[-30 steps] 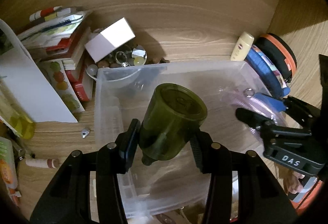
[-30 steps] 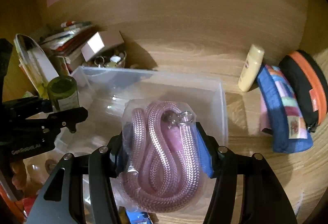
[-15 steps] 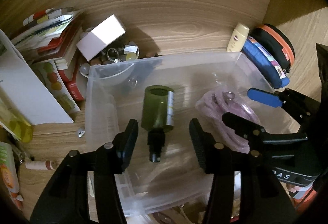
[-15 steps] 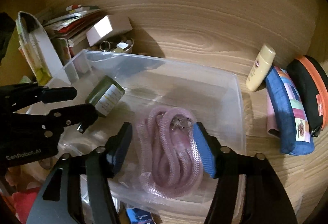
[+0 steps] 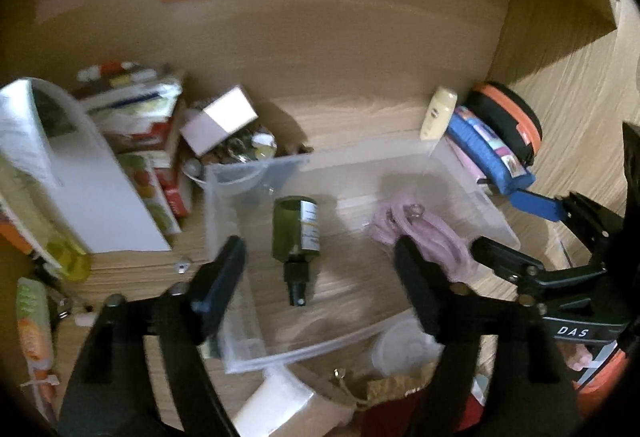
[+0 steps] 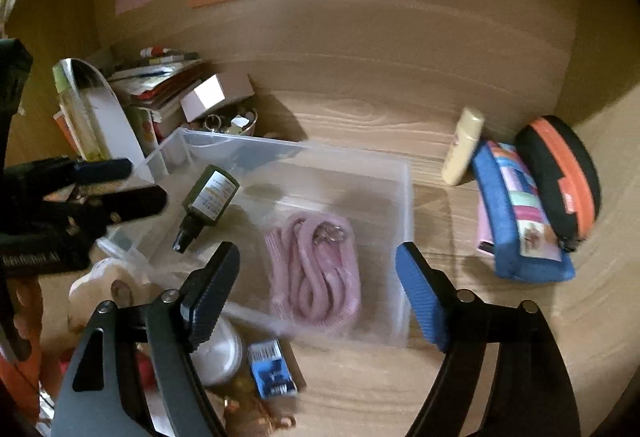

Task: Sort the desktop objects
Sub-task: 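Move the left tool to the white cup and the right tool to the blue card box, then grasp the white cup with the left tool while the right tool grasps the blue card box, then carry the cup and card box into the clear box and release both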

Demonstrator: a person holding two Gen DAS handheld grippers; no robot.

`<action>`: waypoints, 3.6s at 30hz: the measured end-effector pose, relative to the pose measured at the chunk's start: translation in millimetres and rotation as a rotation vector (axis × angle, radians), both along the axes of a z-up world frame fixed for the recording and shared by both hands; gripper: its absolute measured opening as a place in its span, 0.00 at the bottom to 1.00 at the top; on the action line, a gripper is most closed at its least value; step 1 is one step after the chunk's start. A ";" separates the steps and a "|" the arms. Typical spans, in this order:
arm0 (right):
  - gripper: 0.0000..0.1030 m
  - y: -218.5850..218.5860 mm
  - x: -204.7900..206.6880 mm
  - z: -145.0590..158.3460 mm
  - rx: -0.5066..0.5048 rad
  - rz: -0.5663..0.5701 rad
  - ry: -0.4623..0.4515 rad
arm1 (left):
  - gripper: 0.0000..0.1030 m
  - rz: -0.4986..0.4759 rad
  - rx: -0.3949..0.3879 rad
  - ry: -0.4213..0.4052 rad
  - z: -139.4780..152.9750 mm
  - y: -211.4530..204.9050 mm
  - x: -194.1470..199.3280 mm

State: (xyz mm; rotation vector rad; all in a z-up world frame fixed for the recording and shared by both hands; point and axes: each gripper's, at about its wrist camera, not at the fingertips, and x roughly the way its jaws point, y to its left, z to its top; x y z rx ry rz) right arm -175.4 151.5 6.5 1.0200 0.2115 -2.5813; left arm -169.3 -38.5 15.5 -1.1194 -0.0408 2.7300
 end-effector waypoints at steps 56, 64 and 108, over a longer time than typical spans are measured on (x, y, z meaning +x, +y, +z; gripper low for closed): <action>0.25 -15.9 39.7 -75.1 0.118 0.224 -0.216 | 0.77 -0.032 0.026 -0.241 -94.9 -19.9 50.7; 0.25 -8.8 39.9 -73.2 0.103 0.182 -0.213 | 0.56 -0.036 0.054 -0.224 -96.9 -17.8 54.2; 0.25 32.7 34.6 12.6 -0.170 0.042 0.002 | 0.56 0.073 0.142 0.068 3.6 -27.4 56.9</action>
